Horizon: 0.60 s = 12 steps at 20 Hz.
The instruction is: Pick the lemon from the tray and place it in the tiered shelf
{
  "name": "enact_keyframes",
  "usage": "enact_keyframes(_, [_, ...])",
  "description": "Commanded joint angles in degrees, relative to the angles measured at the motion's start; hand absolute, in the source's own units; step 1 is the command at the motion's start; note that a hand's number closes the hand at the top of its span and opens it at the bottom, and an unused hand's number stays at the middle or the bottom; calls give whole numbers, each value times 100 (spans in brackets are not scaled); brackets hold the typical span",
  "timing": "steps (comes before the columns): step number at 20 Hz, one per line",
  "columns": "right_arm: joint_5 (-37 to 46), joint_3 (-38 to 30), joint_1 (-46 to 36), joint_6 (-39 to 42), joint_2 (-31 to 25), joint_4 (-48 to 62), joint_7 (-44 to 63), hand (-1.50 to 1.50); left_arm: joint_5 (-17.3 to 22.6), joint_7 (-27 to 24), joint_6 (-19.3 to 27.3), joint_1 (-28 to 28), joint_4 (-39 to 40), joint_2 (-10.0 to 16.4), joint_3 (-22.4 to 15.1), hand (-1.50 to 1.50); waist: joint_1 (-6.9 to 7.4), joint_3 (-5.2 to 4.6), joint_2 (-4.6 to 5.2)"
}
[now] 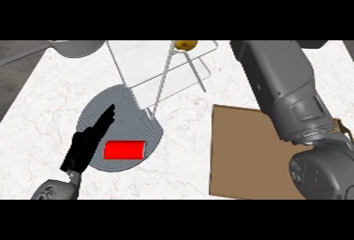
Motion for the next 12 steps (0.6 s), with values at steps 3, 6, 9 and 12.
enact_keyframes(3, [-147, -337, 465, -440, -889, 76, -1, -150, -69, -84, 157, 150, -37, -93, 25, 0, -145, 0, -39])
enact_keyframes(6, [-109, -278, 583, 133, -1513, 241, 137, -150, -97, -232, 75, 361, -69, -34, 4, 0, -163, 2, -63])
enact_keyframes(9, [-251, -343, 781, 830, -1972, 269, -130, -150, 4, 12, 13, 146, -130, 37, 155, 0, -188, 8, -73])
enact_keyframes(12, [-230, -271, 932, 1224, -2258, 324, -353, -150, -89, -112, 110, 157, 111, -143, 106, 0, -202, 6, -62])
